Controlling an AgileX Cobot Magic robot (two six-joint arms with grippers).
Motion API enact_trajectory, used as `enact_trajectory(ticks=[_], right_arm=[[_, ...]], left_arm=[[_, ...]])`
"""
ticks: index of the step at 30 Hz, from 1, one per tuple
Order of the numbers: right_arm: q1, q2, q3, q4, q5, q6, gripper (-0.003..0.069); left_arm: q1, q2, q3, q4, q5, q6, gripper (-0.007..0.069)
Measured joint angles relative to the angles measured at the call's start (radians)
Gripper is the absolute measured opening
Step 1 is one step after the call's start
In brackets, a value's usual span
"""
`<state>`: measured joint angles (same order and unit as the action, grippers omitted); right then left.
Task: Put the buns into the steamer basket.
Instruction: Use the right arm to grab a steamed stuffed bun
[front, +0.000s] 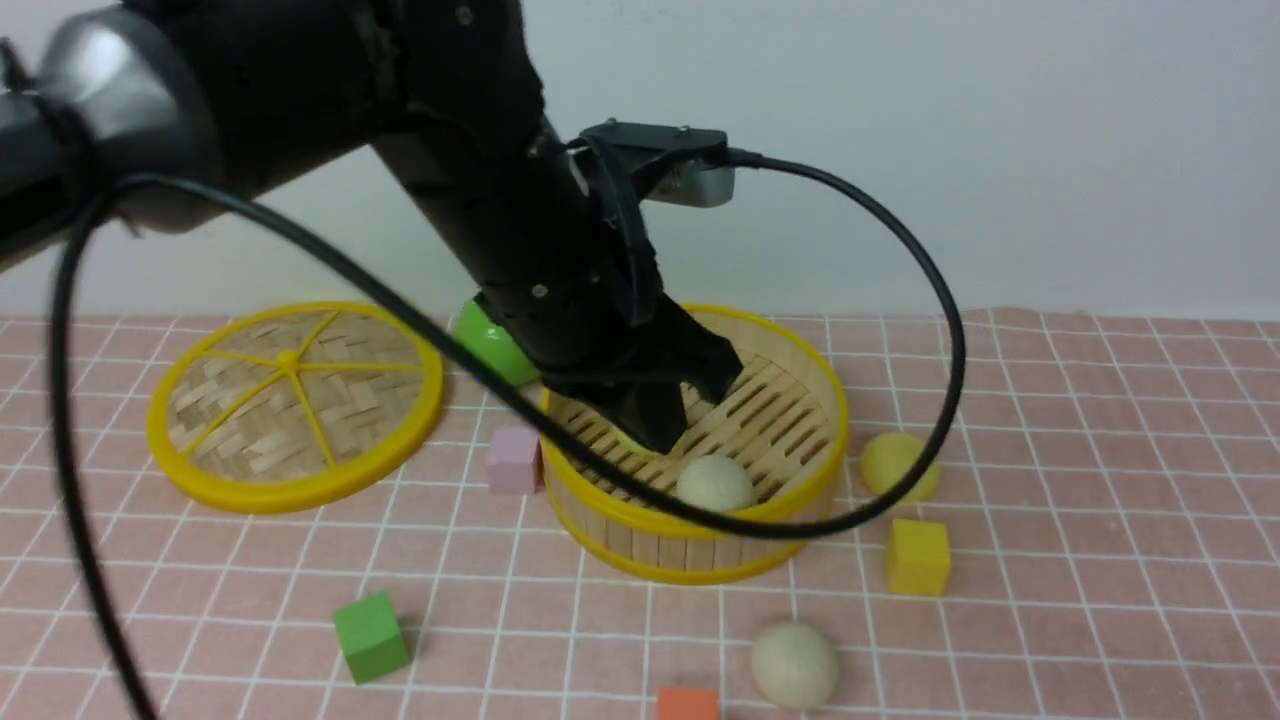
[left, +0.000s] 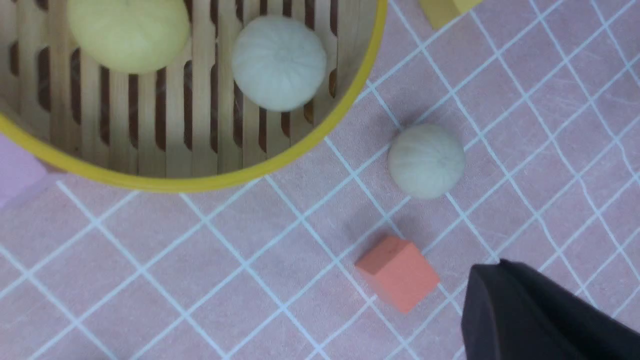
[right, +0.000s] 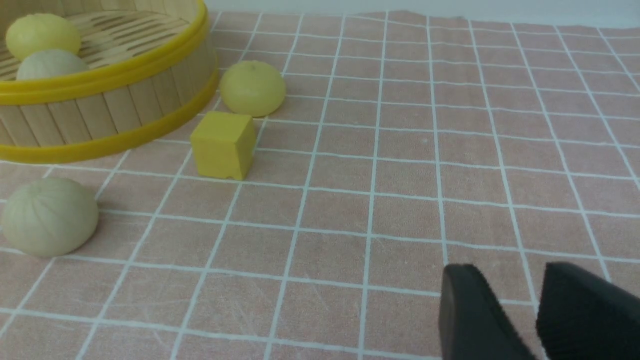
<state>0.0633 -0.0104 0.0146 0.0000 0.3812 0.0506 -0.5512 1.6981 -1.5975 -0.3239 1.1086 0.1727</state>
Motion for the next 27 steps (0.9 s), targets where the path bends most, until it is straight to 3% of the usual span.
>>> enact_trajectory(ticks=[10, 22, 27], right_arm=[[0.0, 0.0, 0.0, 0.0, 0.0, 0.0, 0.024], [0.0, 0.0, 0.0, 0.0, 0.0, 0.0, 0.024], [0.0, 0.0, 0.0, 0.0, 0.0, 0.0, 0.024]], left_arm=[[0.0, -0.547, 0.453, 0.056, -0.263, 0.0, -0.0014], [0.0, -1.493, 1.211, 0.046, -0.797, -0.017, -0.0014], [0.0, -1.701, 1.387, 0.036, -0.841, -0.112, -0.0014]])
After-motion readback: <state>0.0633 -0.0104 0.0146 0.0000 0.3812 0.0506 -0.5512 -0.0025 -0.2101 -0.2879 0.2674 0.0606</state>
